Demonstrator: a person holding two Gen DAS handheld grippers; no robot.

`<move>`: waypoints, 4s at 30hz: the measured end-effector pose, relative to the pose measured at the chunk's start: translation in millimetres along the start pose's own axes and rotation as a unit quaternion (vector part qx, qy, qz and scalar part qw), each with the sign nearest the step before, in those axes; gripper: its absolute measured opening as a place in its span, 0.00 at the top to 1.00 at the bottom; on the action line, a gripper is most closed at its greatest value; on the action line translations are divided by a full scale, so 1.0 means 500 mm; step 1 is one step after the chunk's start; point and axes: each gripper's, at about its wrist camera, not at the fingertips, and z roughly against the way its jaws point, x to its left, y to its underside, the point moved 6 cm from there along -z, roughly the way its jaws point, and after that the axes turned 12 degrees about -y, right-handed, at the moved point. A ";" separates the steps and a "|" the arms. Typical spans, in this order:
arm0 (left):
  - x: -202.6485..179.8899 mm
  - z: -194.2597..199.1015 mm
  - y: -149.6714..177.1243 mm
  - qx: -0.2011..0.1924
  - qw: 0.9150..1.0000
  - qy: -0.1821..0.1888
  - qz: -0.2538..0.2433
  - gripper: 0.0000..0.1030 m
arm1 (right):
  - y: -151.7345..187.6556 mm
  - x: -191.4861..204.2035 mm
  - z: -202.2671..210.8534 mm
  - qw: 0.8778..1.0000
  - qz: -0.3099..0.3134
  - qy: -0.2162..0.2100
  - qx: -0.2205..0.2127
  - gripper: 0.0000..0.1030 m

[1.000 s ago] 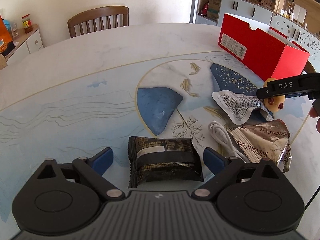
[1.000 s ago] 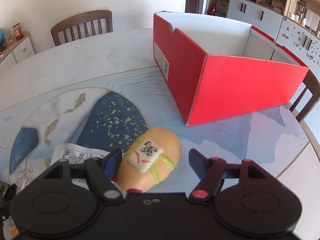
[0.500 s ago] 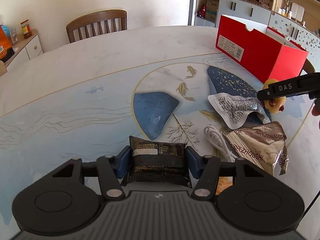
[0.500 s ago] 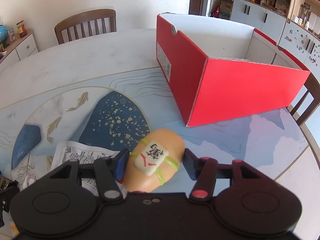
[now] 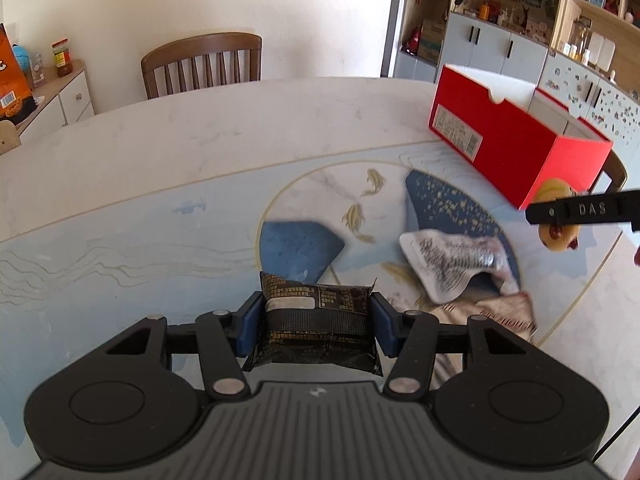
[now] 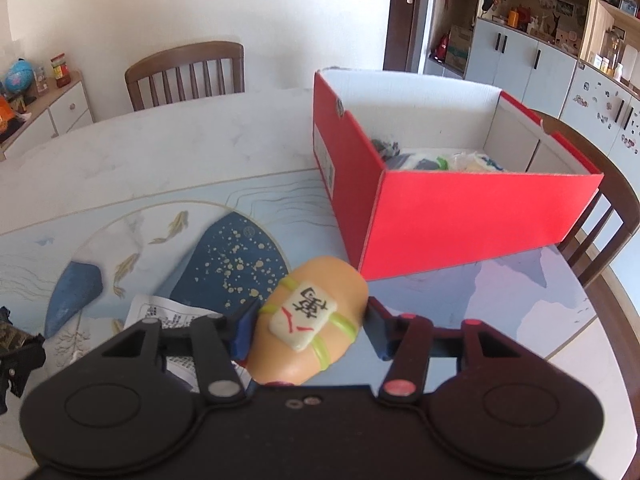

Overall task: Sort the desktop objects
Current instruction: 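Carry the egg toy and black snack pack over the red shoebox, then lower the egg toy and black snack pack into the box and open both tools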

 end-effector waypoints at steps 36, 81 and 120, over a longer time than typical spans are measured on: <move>-0.184 0.175 -0.186 -0.080 0.996 0.031 0.014 0.47 | -0.108 -0.129 0.218 0.997 0.017 -0.034 -0.064 0.47; -0.538 0.023 -0.424 -0.077 0.993 0.078 -0.044 0.47 | -0.260 -0.388 0.108 0.996 0.035 -0.059 -0.055 0.48; -0.653 -0.279 -0.472 0.019 0.985 0.059 -0.159 0.47 | -0.222 -0.396 -0.112 0.989 0.059 -0.092 0.102 0.48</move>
